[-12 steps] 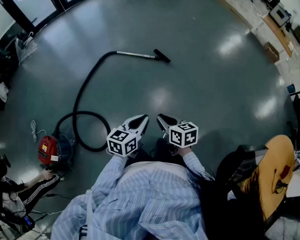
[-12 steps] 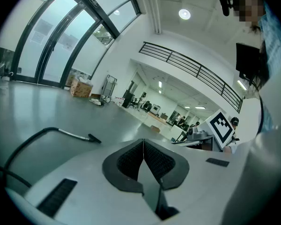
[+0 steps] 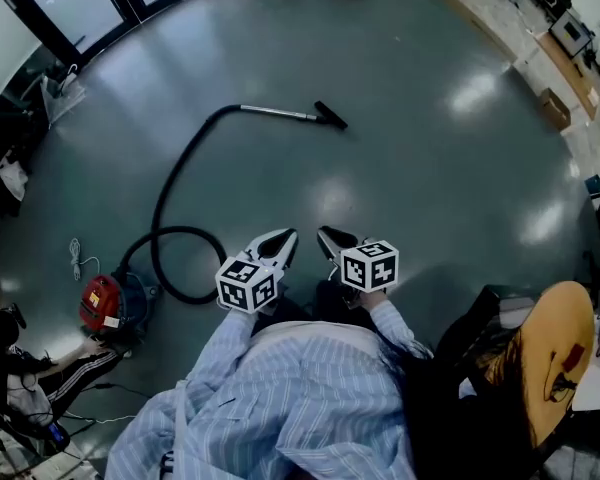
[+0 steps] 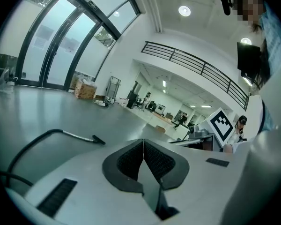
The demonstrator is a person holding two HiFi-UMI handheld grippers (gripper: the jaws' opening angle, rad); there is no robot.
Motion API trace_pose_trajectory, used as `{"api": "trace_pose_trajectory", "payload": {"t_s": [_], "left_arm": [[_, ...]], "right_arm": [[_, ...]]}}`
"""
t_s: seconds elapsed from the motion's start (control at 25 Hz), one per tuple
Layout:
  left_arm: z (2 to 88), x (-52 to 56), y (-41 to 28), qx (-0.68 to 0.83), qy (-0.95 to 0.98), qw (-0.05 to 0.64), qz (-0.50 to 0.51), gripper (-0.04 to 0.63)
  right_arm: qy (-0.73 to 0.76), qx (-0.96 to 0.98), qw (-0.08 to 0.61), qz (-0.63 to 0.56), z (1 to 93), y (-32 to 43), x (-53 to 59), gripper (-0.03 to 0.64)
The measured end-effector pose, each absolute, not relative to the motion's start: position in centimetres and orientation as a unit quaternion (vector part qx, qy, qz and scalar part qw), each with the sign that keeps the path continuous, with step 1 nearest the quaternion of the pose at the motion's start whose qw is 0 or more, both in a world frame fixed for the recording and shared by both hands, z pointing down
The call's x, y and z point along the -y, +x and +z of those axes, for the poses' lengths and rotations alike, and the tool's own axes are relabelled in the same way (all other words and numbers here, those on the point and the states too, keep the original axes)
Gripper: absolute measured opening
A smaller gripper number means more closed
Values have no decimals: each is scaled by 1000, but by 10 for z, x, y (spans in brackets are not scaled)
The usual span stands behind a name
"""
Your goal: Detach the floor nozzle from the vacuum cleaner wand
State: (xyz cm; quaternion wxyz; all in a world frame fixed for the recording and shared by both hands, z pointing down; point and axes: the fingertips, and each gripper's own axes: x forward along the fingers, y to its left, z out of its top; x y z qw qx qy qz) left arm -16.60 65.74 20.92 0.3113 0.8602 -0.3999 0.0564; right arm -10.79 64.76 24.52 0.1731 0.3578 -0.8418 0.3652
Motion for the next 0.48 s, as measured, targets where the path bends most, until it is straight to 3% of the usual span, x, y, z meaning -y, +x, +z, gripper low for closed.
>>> {"api": "trace_pose_trajectory", "payload": {"t_s": [0.48], "left_arm": [[213, -616, -131, 427, 847, 313, 53, 8]], "right_arm": [[351, 844, 167, 370, 249, -63, -605, 40]]}}
